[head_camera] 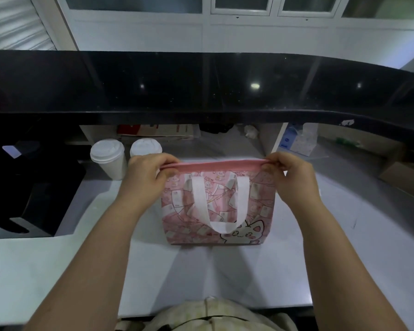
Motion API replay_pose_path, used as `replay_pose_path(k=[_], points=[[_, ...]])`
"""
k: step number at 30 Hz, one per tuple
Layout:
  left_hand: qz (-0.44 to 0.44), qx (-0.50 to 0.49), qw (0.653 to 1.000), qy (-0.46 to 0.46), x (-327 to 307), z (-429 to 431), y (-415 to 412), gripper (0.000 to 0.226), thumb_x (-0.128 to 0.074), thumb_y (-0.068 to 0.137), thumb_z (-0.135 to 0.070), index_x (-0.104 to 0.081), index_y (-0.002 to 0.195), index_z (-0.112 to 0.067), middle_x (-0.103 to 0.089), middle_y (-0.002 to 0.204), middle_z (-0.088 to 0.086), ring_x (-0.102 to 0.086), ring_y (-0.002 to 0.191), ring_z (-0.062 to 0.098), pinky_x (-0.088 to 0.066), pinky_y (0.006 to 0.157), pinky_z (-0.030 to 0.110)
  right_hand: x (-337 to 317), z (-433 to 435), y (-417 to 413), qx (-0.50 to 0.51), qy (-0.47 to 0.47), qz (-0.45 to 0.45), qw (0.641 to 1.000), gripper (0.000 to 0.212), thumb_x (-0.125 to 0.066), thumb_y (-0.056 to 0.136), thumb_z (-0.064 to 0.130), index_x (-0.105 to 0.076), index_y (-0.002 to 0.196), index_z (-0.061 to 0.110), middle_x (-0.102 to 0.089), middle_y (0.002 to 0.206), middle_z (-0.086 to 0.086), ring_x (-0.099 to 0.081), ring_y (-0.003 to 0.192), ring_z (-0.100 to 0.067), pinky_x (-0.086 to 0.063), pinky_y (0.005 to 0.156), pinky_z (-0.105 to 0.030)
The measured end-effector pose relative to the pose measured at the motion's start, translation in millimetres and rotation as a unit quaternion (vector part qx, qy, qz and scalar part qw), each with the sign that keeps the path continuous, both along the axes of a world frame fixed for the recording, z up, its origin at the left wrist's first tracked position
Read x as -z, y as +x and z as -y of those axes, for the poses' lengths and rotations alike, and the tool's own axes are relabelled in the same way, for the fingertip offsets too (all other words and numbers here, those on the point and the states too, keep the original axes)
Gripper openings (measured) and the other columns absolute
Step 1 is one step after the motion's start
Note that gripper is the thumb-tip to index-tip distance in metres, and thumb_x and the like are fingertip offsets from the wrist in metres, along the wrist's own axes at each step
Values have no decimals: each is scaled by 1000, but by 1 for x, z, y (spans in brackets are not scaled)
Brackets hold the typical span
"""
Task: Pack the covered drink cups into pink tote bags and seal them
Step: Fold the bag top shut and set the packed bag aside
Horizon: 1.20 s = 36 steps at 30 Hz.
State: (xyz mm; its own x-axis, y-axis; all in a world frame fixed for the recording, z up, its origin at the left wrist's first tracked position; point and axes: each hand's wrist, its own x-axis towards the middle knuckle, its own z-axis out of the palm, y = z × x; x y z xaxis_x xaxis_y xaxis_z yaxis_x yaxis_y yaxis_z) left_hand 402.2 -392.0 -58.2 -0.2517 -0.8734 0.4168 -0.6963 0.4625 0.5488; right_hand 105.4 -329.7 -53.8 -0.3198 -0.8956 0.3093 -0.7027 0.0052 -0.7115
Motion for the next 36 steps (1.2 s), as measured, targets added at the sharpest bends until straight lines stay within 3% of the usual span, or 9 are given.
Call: replay_pose_path(k=[5, 9, 12, 16, 19, 25, 29, 32, 36], points=[[-52, -52, 997, 5, 6, -3, -7, 21, -73, 84, -6, -75, 90, -26, -56, 76, -32, -60, 83, -2, -51, 77, 24, 5, 1, 4, 9, -13, 54, 998, 31, -67, 88, 12, -66, 75, 40, -65, 77, 23, -60, 77, 1, -49, 65, -19], [-95, -35, 995, 17, 9, -4, 9, 18, -78, 81, -20, -72, 88, -35, -65, 81, -27, -58, 87, -6, -45, 75, 19, 4, -2, -10, -44, -8, 115, 992, 34, -69, 87, 13, -66, 80, 46, -69, 81, 23, -64, 85, 0, -50, 74, -19], [-159, -36, 985, 59, 12, -7, 13, 28, -75, 83, -17, -69, 83, -44, -67, 87, -30, -60, 88, -6, -44, 77, 17, 5, -3, -20, -53, -11, 126, 991, 22, -68, 88, 10, -69, 88, 32, -71, 88, 7, -66, 90, -15, -53, 81, -29], [-192, -75, 976, 72, 14, -2, 5, 27, -74, 85, -18, -67, 76, -43, -67, 84, -31, -63, 86, -5, -46, 75, 17, 13, 1, -5, 8, -42, 113, 993, 36, -62, 91, 4, -59, 71, 34, -64, 80, 17, -58, 77, 9, -43, 57, -4], [-216, -85, 970, 75, 17, -2, 5, 26, -74, 86, -23, -67, 77, -47, -67, 84, -33, -64, 88, -3, -50, 77, 19, 18, 2, 3, 30, -65, 123, 990, 42, -60, 92, 4, -58, 71, 40, -62, 78, 24, -59, 76, 5, -43, 57, -6], [-336, -32, 933, 127, 38, -23, 9, 46, -79, 80, -16, -63, 114, -42, -70, 109, -16, -66, 100, 4, -56, 79, 20, 41, -12, 6, -45, -66, 236, 968, 33, -63, 90, 38, -56, 117, 54, -61, 122, 19, -58, 104, 6, -51, 74, -11], [-376, -42, 909, 174, 66, -48, 19, 37, -82, 70, -24, -68, 103, -34, -74, 96, -14, -70, 85, 4, -53, 73, 14, 84, -31, 6, -52, -31, 304, 951, 56, -71, 87, 19, -51, 137, 33, -64, 124, 13, -60, 114, -9, -52, 89, -31], [-401, -37, 889, 218, 84, -60, 24, 23, -80, 64, -28, -74, 87, -28, -76, 85, -10, -72, 78, 5, -53, 69, 13, 103, -41, 4, -50, -32, 339, 939, 46, -72, 83, 5, -63, 126, 22, -71, 111, 6, -66, 105, -13, -55, 84, -28], [-368, -28, 890, 267, 111, -76, 32, 31, -81, 69, -3, -73, 95, -20, -77, 89, -6, -73, 84, 13, -56, 75, 18, 116, -60, -1, -82, 11, 374, 924, 28, -77, 78, 14, -76, 100, 31, -76, 97, 1, -71, 88, -14, -57, 69, -24]])
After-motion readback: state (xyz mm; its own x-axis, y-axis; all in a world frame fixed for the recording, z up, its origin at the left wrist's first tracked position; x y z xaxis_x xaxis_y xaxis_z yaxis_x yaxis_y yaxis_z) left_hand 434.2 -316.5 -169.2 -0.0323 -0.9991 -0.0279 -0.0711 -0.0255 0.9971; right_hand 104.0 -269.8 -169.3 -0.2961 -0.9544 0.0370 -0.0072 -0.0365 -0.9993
